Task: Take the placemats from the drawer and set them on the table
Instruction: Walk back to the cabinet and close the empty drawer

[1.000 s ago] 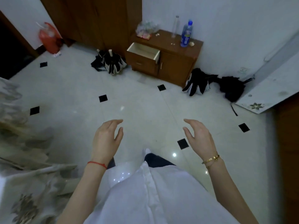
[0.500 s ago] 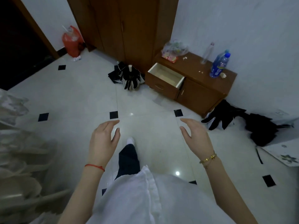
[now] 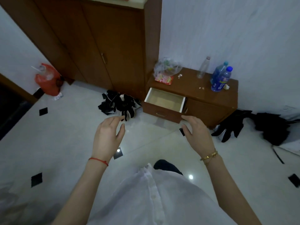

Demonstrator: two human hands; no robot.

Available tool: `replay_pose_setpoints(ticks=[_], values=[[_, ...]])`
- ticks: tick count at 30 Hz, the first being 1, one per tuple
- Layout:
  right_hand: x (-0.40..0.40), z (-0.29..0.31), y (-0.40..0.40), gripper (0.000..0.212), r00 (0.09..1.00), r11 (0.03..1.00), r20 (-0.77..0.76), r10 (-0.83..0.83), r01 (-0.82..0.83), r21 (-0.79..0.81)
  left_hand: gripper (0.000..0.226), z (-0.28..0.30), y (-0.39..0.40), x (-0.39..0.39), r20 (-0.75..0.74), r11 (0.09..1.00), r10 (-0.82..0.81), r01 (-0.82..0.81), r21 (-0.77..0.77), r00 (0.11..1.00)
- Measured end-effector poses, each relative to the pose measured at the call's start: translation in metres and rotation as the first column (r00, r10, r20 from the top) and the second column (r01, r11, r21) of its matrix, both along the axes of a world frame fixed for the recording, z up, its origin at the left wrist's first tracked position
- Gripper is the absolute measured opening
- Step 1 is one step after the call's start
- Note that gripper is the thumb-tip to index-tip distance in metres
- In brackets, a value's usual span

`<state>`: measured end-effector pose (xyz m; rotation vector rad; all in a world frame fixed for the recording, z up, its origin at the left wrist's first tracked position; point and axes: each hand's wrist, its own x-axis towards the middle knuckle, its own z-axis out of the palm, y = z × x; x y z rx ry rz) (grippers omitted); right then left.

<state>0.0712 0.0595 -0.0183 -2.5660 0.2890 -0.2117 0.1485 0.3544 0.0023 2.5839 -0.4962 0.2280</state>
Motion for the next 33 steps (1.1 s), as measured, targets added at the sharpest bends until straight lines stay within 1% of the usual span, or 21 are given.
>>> replay_pose_setpoints(ticks=[3, 8, 15, 18, 23, 26, 28, 30, 33], values=[[0.03, -0.006, -0.004, 0.032, 0.999, 0.999, -0.035, -0.035, 0.035, 0.009, 0.027, -0.004, -0.007, 0.048, -0.011, 0.999, -0.049, 0.049, -0.002, 0.999], [0.079, -0.03, -0.016, 0.033, 0.991, 0.995, -0.091, -0.095, 0.098, 0.035, 0.028, -0.026, -0.026, 0.116, -0.053, 0.995, -0.099, 0.097, -0.023, 0.994], [0.173, -0.047, -0.051, 0.028, 0.984, 0.987, -0.1, -0.147, 0.152, 0.043, 0.028, -0.047, -0.071, 0.224, -0.051, 0.981, -0.191, 0.189, -0.053, 0.98], [0.212, -0.05, -0.07, 0.026, 0.983, 0.987, -0.098, -0.157, 0.159, 0.008, 0.028, -0.052, -0.093, 0.267, -0.058, 0.978, -0.205, 0.202, -0.061, 0.977], [0.255, -0.072, -0.088, 0.027, 0.978, 0.982, -0.089, -0.187, 0.187, -0.012, 0.03, -0.075, -0.123, 0.315, -0.08, 0.963, -0.267, 0.263, -0.055, 0.96], [0.27, -0.103, -0.091, 0.028, 0.973, 0.978, -0.096, -0.209, 0.209, -0.001, 0.029, -0.104, -0.133, 0.334, -0.087, 0.949, -0.314, 0.311, -0.047, 0.945], [0.275, -0.134, -0.093, 0.028, 0.972, 0.976, -0.09, -0.219, 0.22, 0.004, 0.029, -0.133, -0.139, 0.346, -0.091, 0.941, -0.339, 0.337, -0.039, 0.936], [0.278, -0.171, -0.095, 0.027, 0.97, 0.974, -0.087, -0.225, 0.226, 0.0, 0.028, -0.169, -0.144, 0.354, -0.087, 0.931, -0.366, 0.365, -0.021, 0.927], [0.283, -0.24, -0.101, 0.028, 0.965, 0.97, -0.1, -0.242, 0.242, -0.017, 0.028, -0.24, -0.148, 0.364, -0.096, 0.921, -0.387, 0.389, 0.004, 0.917]])
